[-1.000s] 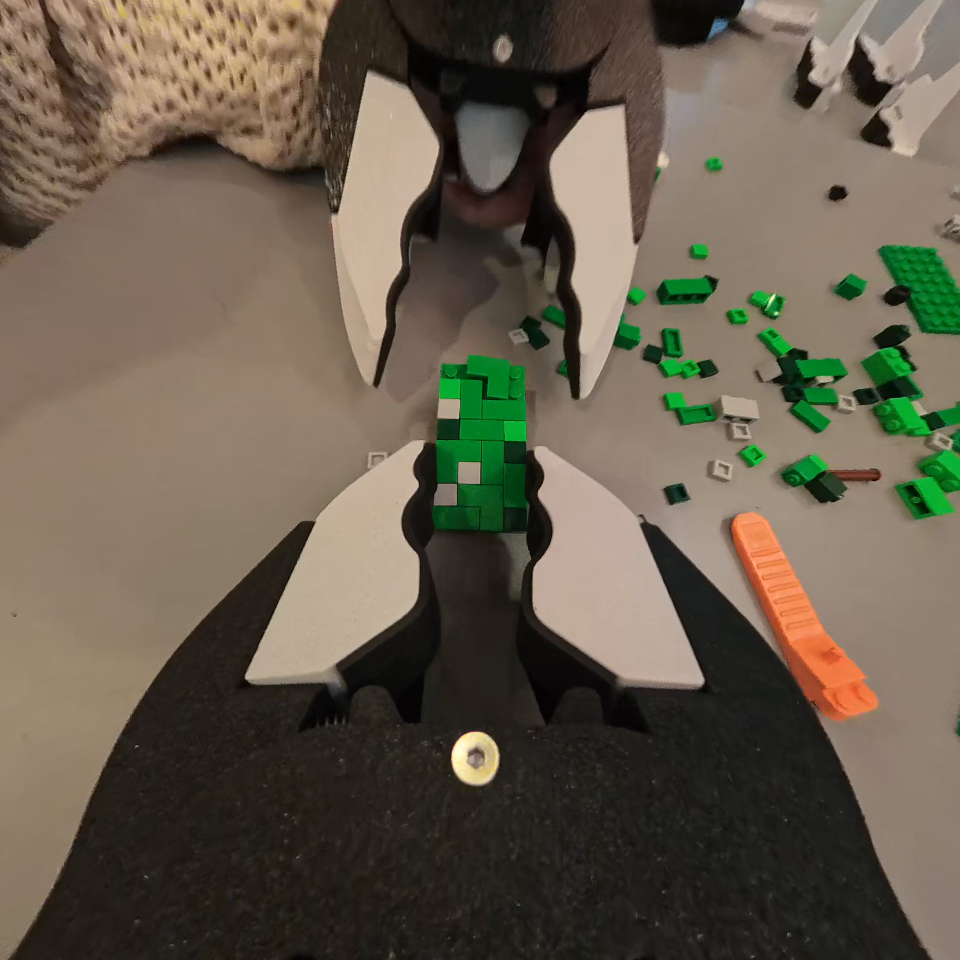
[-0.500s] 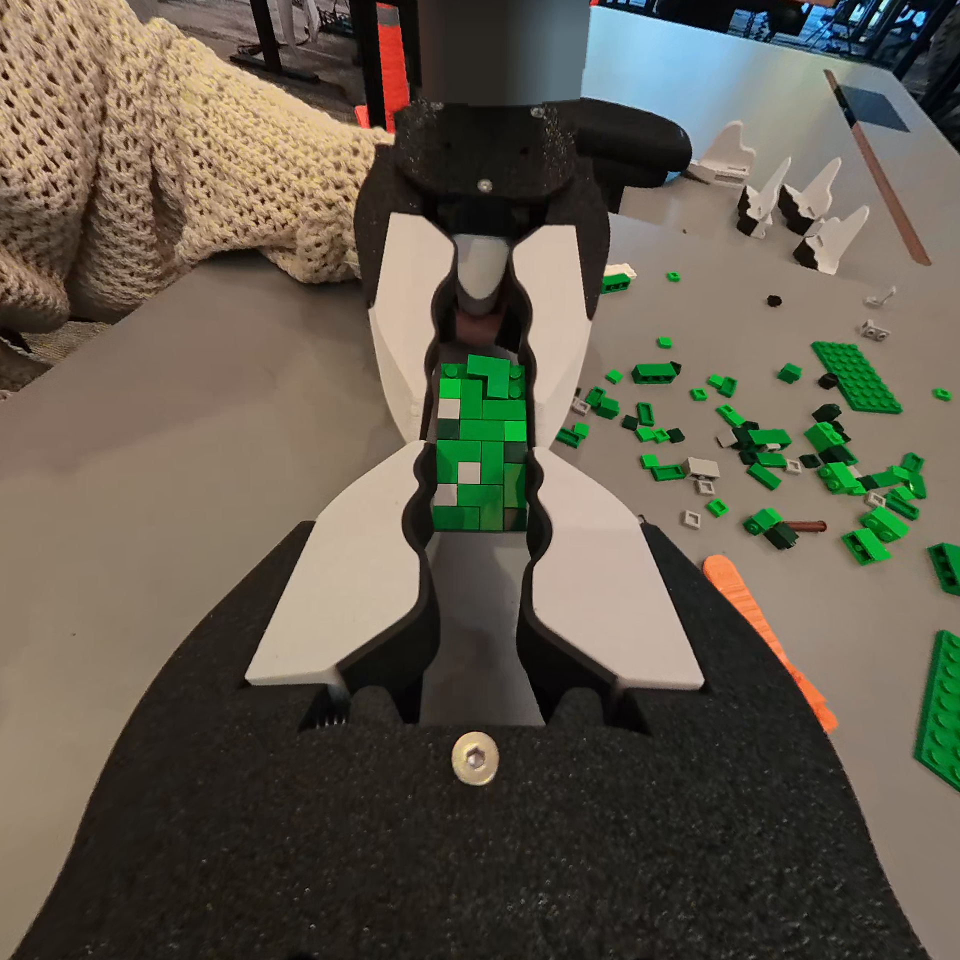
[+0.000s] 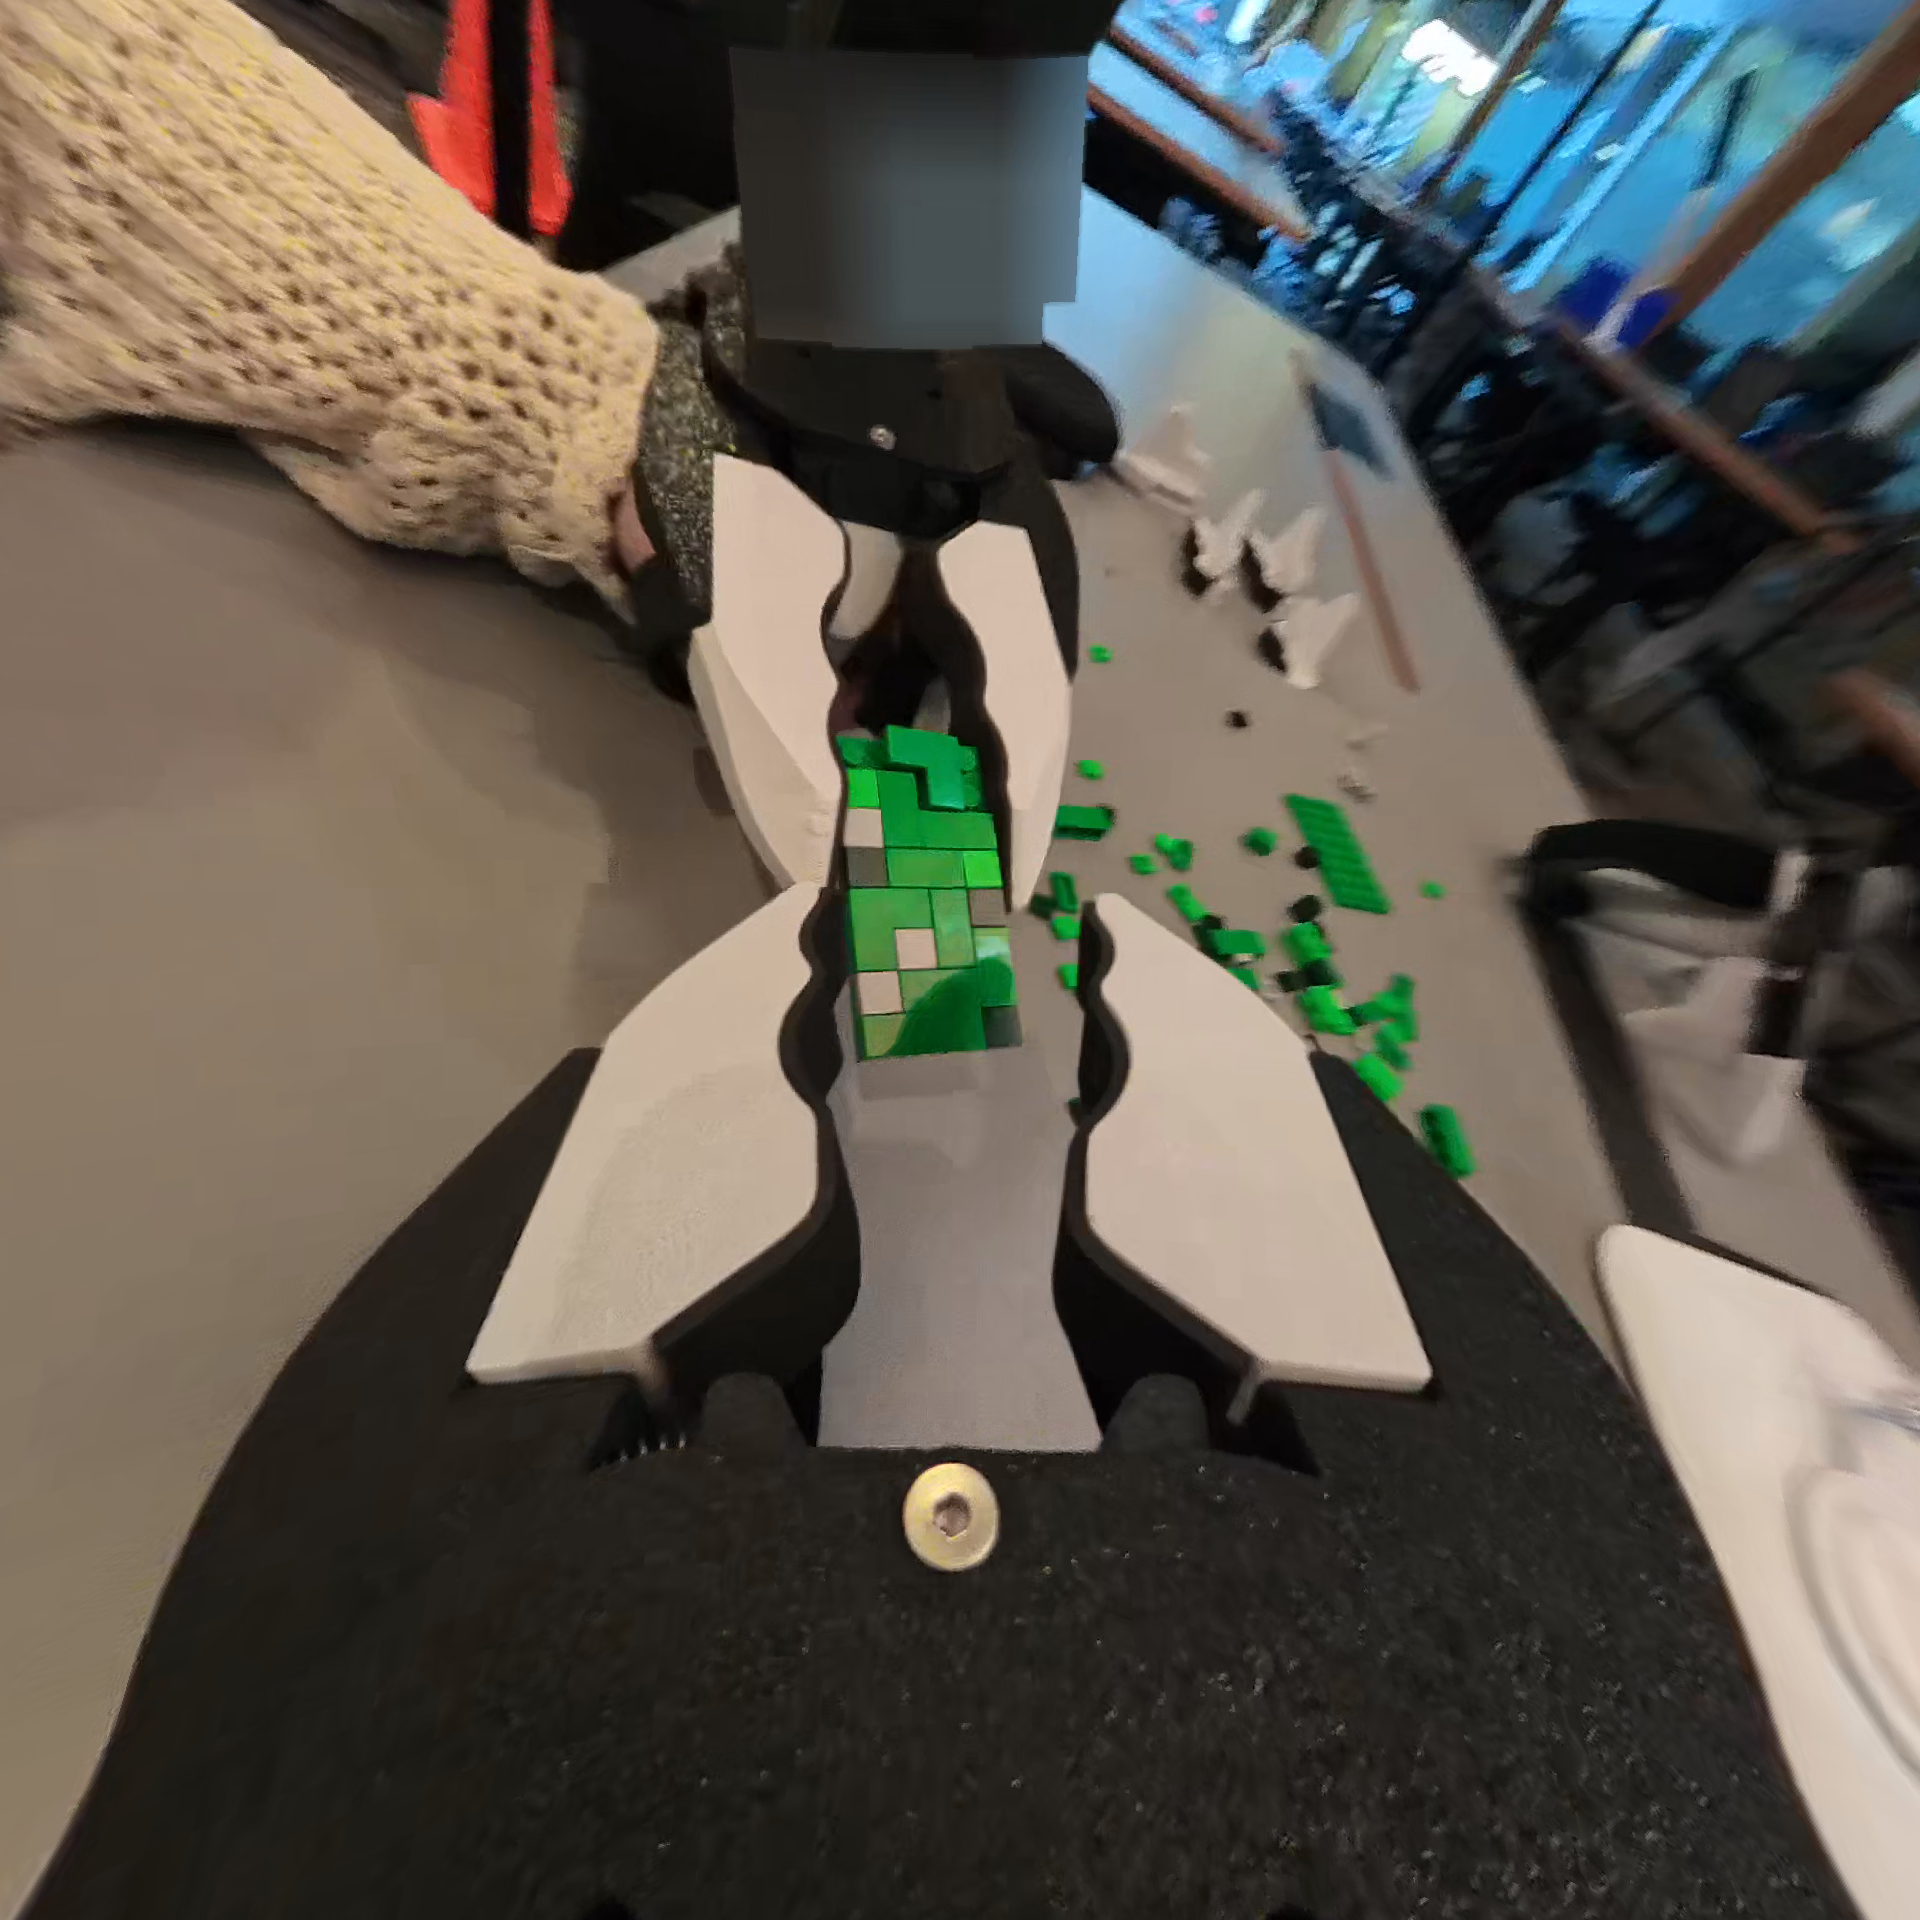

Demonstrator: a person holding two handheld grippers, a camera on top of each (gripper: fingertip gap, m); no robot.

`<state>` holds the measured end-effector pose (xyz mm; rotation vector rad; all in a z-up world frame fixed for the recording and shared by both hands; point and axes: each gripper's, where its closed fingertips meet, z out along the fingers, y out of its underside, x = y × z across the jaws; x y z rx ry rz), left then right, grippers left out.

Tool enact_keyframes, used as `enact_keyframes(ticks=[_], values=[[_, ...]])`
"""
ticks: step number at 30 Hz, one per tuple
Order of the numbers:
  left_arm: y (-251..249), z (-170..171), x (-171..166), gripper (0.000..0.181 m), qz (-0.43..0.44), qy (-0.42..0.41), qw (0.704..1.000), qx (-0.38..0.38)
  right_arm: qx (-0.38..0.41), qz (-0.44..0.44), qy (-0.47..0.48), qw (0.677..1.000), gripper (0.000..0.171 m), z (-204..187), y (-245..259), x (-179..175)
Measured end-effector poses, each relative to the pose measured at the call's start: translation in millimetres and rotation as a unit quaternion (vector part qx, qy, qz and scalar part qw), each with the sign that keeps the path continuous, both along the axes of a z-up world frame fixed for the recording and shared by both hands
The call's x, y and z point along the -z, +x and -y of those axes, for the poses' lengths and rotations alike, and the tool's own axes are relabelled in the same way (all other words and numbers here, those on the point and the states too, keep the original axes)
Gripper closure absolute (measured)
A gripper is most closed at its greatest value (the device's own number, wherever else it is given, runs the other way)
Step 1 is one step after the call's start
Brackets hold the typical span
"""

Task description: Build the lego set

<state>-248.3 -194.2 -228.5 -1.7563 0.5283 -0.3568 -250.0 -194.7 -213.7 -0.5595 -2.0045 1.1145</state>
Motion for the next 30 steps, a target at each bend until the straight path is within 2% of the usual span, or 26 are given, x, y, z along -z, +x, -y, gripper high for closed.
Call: enact_keyframes(ticks=[2, 5, 9, 12, 23, 30], values=[[-6, -2, -3, 0.145, 0.006, 0.008, 1.0, -0.018, 0.033, -0.038, 0.024, 0.998, 0.113, -1, -1, -5], [-15, -4, -9, 0.145, 0.022, 0.024, 0.999, -0.044, 0.1, -0.134, 0.111, 0.98, 0.103, -3, -4, -9], [-18, -3, -20, 0.145, 0.057, 0.042, 0.996, -0.053, 0.195, -0.237, 0.304, 0.902, 0.119, -12, -11, -4], [-15, -3, -26, 0.145, 0.066, 0.053, 0.995, -0.056, 0.239, -0.265, 0.383, 0.852, 0.127, -15, -21, -5], [1, -7, -27, 0.145, 0.047, 0.062, 0.995, -0.057, 0.293, -0.298, 0.431, 0.8, 0.163, -24, -23, -18], [3, -8, -27, 0.145, 0.024, 0.073, 0.995, -0.062, 0.293, -0.299, 0.43, 0.8, 0.165, -24, -21, -18]])
